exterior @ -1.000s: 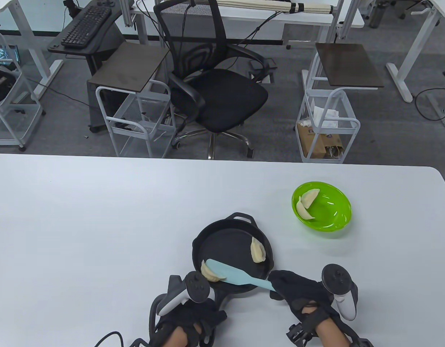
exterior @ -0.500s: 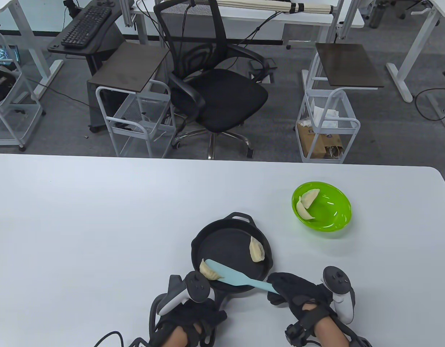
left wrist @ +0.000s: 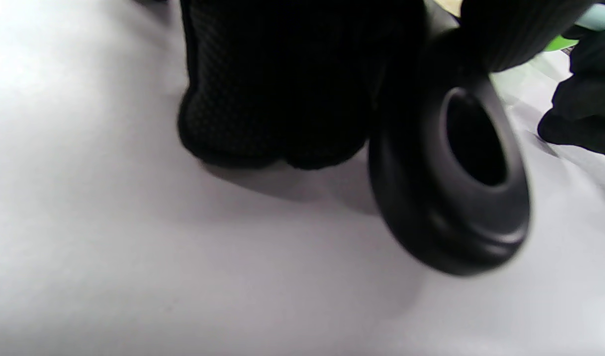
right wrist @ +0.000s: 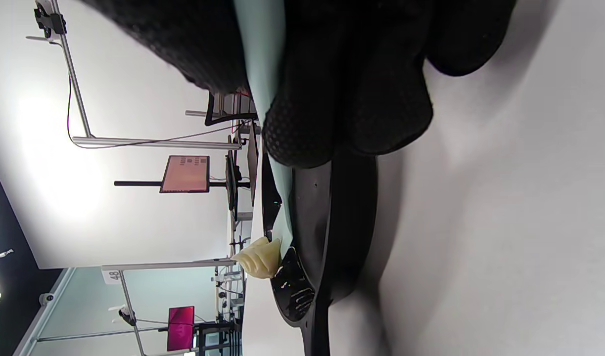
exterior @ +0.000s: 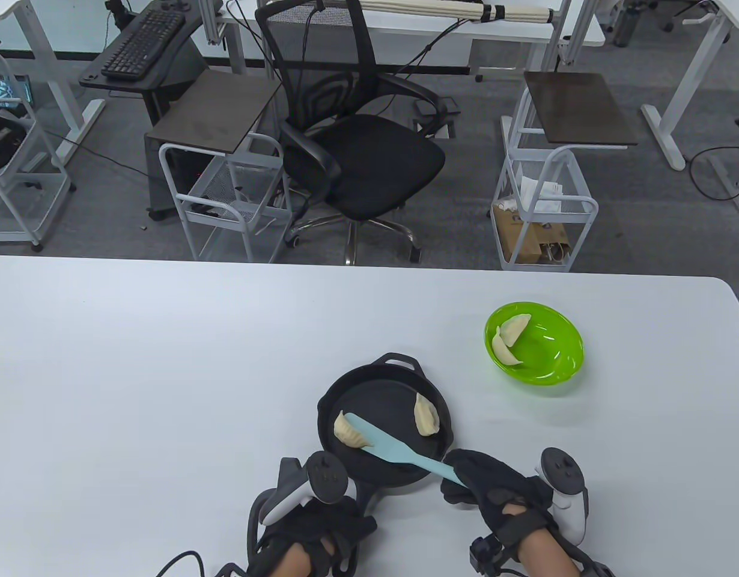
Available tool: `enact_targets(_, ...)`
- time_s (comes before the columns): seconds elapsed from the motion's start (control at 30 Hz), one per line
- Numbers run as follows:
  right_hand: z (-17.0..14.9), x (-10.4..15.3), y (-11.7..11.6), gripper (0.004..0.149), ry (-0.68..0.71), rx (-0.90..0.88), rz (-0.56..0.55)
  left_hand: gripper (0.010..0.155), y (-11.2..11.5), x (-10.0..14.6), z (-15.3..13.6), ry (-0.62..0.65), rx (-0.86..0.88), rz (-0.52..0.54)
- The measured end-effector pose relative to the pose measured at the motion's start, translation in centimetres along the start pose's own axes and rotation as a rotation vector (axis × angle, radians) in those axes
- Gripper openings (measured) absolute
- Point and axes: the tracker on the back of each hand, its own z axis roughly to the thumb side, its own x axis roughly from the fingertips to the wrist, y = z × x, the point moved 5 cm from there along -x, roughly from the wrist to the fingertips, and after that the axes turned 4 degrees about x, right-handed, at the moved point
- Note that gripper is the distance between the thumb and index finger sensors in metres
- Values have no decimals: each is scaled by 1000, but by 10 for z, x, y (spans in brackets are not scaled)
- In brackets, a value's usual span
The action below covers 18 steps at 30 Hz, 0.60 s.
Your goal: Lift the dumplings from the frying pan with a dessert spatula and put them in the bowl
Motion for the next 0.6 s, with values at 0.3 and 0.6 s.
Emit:
enact_targets(0.3, 3, 5, 15, 48, 36, -131, -105, 65, 0, 0, -1, 1, 5, -3)
enact_targets(0.6, 6, 8, 38, 51, 96, -273, -226, 65, 0, 0, -1, 1, 8, -7)
